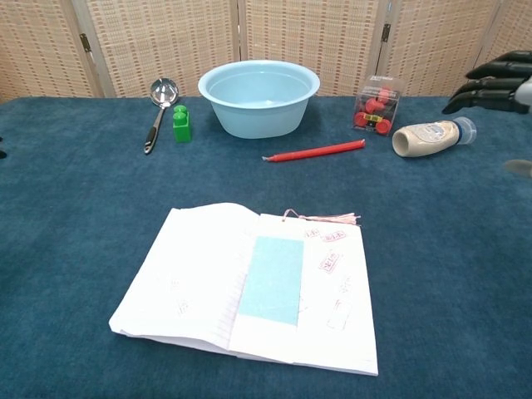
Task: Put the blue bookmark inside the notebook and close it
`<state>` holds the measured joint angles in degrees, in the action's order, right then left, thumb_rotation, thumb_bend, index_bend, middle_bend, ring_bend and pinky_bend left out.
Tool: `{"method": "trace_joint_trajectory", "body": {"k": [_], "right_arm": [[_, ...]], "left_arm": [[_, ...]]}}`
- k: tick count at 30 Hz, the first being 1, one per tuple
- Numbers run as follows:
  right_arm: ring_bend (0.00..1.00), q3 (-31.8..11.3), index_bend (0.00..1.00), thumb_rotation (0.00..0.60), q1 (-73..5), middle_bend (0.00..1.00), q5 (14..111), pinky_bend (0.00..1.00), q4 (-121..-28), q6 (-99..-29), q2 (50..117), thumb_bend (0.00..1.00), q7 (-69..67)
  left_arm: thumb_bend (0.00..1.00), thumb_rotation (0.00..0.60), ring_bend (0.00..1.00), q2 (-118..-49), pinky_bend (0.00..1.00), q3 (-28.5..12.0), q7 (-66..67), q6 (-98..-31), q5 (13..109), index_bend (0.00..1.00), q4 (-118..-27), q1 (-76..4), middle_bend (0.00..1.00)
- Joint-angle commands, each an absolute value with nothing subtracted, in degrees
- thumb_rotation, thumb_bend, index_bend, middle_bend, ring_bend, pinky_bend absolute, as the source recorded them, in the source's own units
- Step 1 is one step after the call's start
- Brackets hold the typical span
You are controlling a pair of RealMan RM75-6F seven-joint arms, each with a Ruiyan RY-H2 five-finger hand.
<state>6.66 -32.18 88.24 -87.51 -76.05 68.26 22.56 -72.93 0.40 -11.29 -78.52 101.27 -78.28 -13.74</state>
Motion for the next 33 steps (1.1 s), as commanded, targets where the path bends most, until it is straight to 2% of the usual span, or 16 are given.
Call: {"method": "trace_joint_trajectory", "body": {"k": [1, 10, 25, 33], "right_arm": [[0.02, 6.18, 0.17, 0.600, -28.56, 0.15, 86.63, 0.00, -87.80, -78.86, 67.18, 0.27, 20.99], [0.00, 5.75, 0.17, 0.600, -21.91, 0.12, 84.51, 0.00, -88.26, -81.77, 66.13, 0.16, 17.87], [0.00, 3.72, 0.17, 0.600, -18.55, 0.11, 86.12, 0.00, -86.18, -81.52, 66.53, 0.15, 14.49], [0.00, 2.58, 0.17, 0.600, -17.66, 0.10, 87.00, 0.00, -85.53, -81.08, 66.97, 0.15, 13.23]], "left_arm": [[0.24, 0.600, 0.10, -74.80, 0.17, 1.34, -10.58, -76.98, 104.14, 0.14, -76.62, -16.53, 0.04], [0.20, 0.600, 0.10, -80.39, 0.17, 3.00, -8.99, -75.43, 108.46, 0.12, -72.49, -21.62, 0.04], [0.20, 0.600, 0.10, -87.60, 0.17, 5.71, -4.87, -72.30, 108.45, 0.09, -67.02, -24.94, 0.04], [0.20, 0.600, 0.10, -90.97, 0.17, 6.41, -4.52, -72.76, 107.52, 0.07, -64.45, -25.32, 0.04]]}}
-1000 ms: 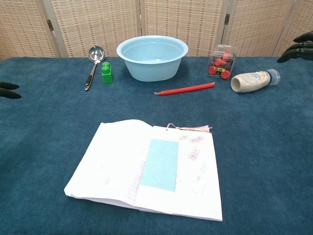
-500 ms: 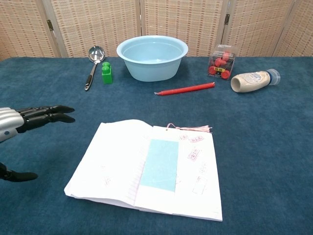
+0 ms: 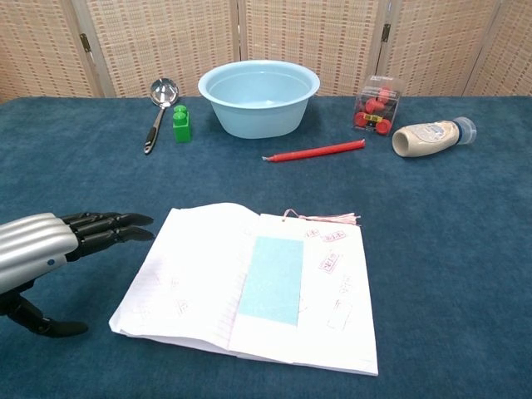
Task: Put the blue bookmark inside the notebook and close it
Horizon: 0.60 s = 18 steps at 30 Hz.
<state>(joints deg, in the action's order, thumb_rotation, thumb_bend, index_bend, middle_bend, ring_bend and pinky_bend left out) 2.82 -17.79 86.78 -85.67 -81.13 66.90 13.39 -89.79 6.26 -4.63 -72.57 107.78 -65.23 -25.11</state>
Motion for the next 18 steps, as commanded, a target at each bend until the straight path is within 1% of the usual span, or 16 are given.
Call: {"method": "trace_joint_trajectory", "body": {"k": [1, 9, 18], "right_arm": [[0.00, 2.44, 0.17, 0.600, -17.59, 0.10, 87.10, 0.00, -85.46, -81.09, 66.99, 0.15, 13.14], [0.00, 1.38, 0.17, 0.600, -16.69, 0.10, 87.53, 0.00, -85.29, -81.13, 66.77, 0.15, 12.54], [0.00, 0.33, 0.17, 0.600, -15.84, 0.10, 87.77, 0.00, -85.14, -81.22, 66.66, 0.15, 12.13]], "left_arm": [[0.20, 0.600, 0.10, -91.47, 0.17, 6.46, -4.47, -72.91, 107.55, 0.07, -64.17, -25.40, 0.04], [0.20, 0.600, 0.10, -93.93, 0.17, 7.04, -4.56, -73.35, 107.10, 0.04, -63.31, -26.08, 0.02], [0.20, 0.600, 0.10, -96.59, 0.17, 7.14, -6.73, -73.50, 105.87, 0.04, -61.38, -26.84, 0.02]]}}
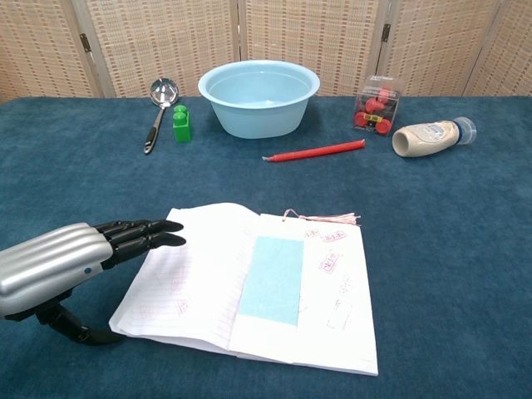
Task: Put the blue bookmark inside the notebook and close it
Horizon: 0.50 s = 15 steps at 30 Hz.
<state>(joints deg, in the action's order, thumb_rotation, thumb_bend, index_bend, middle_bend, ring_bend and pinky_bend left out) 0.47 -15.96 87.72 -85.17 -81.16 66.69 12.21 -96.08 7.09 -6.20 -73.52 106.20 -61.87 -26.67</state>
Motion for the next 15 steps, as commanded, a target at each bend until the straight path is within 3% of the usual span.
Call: {"method": "trace_joint_trajectory", "body": {"k": [1, 15], "right_arm": [[0.00, 0.22, 0.17, 0.600, -15.77, 0.10, 87.80, 0.00, -85.10, -81.26, 66.65, 0.15, 12.10], [0.00, -1.13, 0.17, 0.600, -14.54, 0.10, 88.15, 0.00, -84.70, -81.97, 66.60, 0.15, 11.35]], "left_arm": [[0.20, 0.600, 0.10, -96.85, 0.17, 7.17, -7.09, -73.52, 105.76, 0.04, -61.14, -26.91, 0.02], [0.19, 0.600, 0.10, -102.44, 0.17, 5.37, -18.47, -79.73, 103.66, 0.05, -55.26, -26.79, 0.02]]}}
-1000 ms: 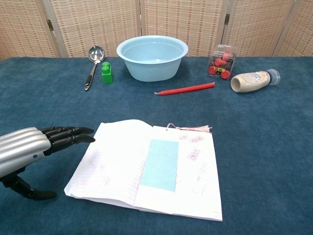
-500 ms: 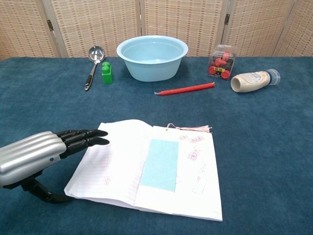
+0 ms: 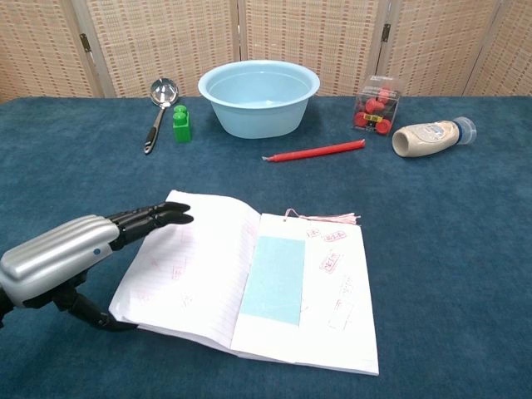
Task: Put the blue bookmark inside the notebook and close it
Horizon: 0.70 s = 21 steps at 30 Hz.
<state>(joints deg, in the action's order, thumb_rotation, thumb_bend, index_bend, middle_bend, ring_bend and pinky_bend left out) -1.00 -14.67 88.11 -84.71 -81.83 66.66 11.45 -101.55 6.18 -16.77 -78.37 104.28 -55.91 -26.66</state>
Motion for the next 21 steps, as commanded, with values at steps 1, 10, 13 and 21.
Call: {"method": "trace_joint_trajectory", "body": {"k": [1, 10, 13, 21], "right_arm": [[0.00, -1.21, 0.17, 0.600, -14.46, 0.09, 88.17, 0.00, -84.70, -82.03, 66.54, 0.15, 11.27], [0.00, -1.86, 0.17, 0.600, -13.71, 0.07, 88.86, 0.00, -84.76, -83.02, 66.14, 0.15, 10.59], [0.00, -1.95, 0.17, 0.600, -13.46, 0.06, 89.03, 0.00, -84.68, -83.24, 66.08, 0.15, 10.39], [0.00, -2.43, 0.17, 0.600, -12.84, 0.05, 89.39, 0.00, -84.68, -84.00, 65.74, 0.15, 9.95]], "left_arm": [[0.19, 0.600, 0.10, -102.52, 0.17, 5.09, -18.90, -80.14, 103.54, 0.05, -55.38, -26.91, 0.02], [0.19, 0.600, 0.10, -102.21, 0.17, 2.70, -20.72, -81.64, 102.90, 0.05, -60.43, -29.23, 0.02], [0.19, 0.600, 0.10, -102.18, 0.17, 2.02, -20.30, -81.64, 102.87, 0.05, -62.13, -30.06, 0.02], [0.20, 0.600, 0.10, -101.84, 0.17, 0.30, -18.28, -79.66, 102.60, 0.05, -67.77, -33.04, 0.02]]}}
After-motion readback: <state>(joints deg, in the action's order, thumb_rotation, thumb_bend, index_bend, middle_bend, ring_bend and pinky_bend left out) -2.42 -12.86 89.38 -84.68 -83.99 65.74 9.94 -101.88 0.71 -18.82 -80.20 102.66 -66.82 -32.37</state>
